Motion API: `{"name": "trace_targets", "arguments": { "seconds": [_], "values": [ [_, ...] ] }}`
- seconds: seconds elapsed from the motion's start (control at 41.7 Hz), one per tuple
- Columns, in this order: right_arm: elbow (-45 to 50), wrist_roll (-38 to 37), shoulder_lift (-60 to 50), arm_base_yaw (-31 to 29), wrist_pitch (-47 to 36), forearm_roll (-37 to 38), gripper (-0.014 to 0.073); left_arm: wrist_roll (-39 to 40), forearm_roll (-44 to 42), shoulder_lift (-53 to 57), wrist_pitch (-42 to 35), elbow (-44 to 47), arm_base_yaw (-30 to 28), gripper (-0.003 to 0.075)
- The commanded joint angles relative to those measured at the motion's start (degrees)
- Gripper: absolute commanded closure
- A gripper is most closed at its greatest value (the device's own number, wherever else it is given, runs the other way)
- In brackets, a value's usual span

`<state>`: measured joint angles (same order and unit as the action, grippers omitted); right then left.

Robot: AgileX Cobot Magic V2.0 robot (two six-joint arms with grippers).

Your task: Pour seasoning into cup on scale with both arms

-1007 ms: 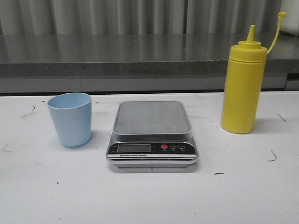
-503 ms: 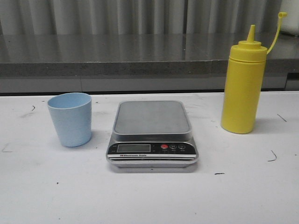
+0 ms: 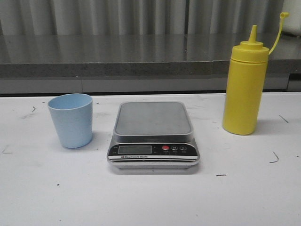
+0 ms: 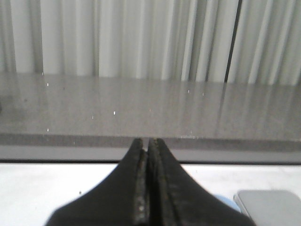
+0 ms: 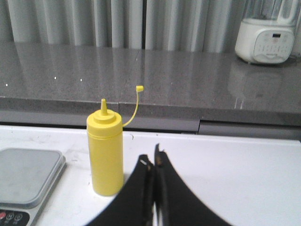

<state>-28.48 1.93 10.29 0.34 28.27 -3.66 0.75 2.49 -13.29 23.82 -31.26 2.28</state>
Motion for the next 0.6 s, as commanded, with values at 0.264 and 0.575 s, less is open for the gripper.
{"name": "trace_targets", "arguments": {
  "seconds": [0.264, 0.575],
  "values": [
    [-5.3, 0.3, 13.2, -0.1, 2.1, 0.7, 0.0661, 0.1, 0.2, -15.4, 3.9, -4.0, 0.3, 0.074],
    [-3.8, 0.4, 18.2, -0.1, 2.9, 1.2, 0.0655, 0.1, 0.7, -21.3, 3.3, -4.0, 0.3, 0.0734]
  ]
}}
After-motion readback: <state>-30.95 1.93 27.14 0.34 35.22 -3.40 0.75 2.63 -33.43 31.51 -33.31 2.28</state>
